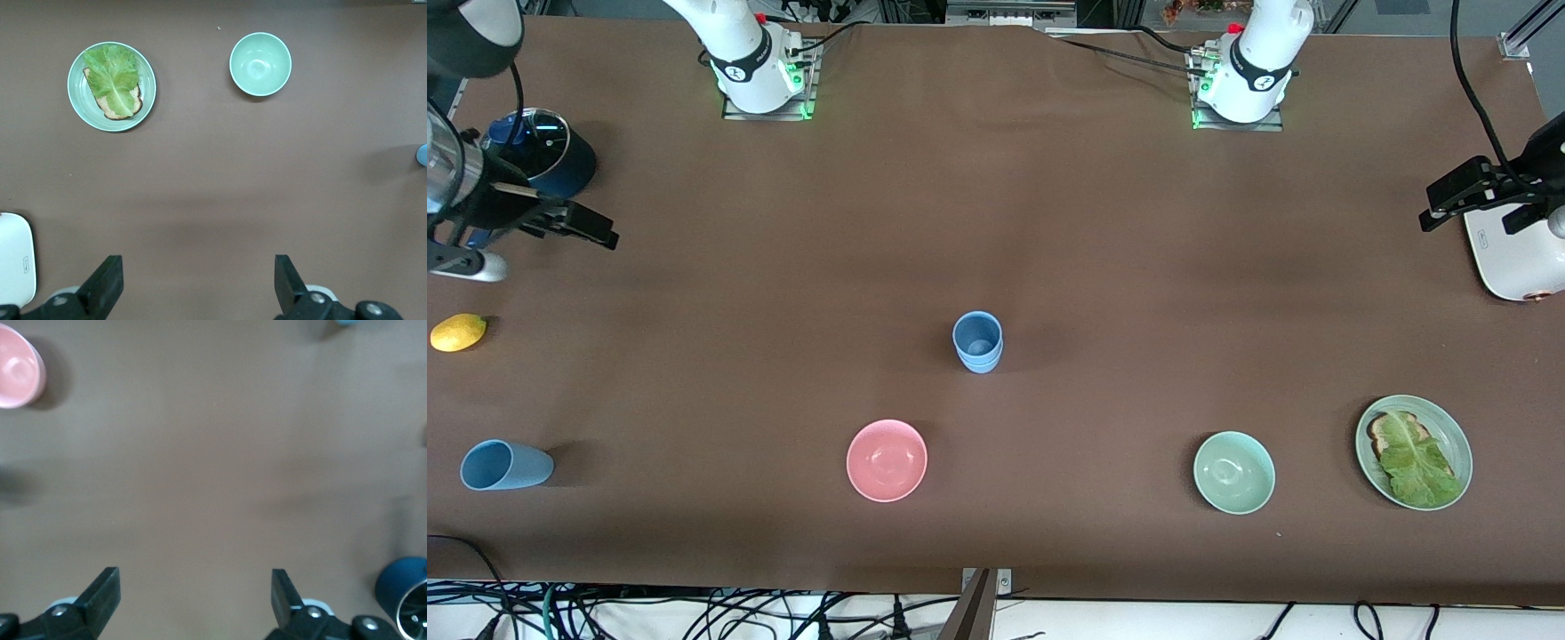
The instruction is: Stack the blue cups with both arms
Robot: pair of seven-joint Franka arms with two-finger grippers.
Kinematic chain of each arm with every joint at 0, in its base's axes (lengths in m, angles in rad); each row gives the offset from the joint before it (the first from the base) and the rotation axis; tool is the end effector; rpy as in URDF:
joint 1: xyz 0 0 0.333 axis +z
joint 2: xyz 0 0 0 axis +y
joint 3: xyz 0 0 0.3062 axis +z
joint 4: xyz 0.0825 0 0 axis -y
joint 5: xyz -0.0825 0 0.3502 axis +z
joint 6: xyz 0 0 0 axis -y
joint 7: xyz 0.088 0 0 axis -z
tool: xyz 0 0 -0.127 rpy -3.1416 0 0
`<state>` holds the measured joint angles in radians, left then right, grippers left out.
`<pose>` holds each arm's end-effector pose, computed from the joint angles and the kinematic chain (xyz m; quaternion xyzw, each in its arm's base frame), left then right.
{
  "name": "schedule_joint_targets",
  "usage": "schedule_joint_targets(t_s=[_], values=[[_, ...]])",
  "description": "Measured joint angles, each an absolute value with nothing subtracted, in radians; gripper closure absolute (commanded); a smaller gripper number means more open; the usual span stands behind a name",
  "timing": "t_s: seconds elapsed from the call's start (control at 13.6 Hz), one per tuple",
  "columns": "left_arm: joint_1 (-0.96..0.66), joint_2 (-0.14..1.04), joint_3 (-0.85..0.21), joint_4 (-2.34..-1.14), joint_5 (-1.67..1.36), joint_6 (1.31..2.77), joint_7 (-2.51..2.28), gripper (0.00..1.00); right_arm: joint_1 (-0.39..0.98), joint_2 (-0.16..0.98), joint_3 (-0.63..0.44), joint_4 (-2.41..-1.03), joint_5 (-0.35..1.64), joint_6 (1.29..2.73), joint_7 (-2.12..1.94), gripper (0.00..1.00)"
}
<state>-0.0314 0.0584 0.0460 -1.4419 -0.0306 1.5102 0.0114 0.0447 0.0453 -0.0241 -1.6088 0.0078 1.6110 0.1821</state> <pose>0.5330 0.0029 0.6148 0.9999 0.0006 0.0052 0.0139 0.5344 0.0122 0.5576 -0.9965 0.0809 0.0218 0.0011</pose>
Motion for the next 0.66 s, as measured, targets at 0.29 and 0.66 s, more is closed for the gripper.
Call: schedule_joint_targets(t_s=[0.29, 0.66], values=[[-0.031, 0.058, 0.046, -1.442, -0.031, 1.51, 0.011, 0.0, 0.037, -0.023, -0.018, -1.647, 0.008, 1.612, 0.182, 0.0], [-0.031, 0.058, 0.046, -1.442, -0.031, 1.51, 0.011, 0.0, 0.015, -0.007, -0.017, -1.65, 0.008, 1.613, 0.134, 0.0]])
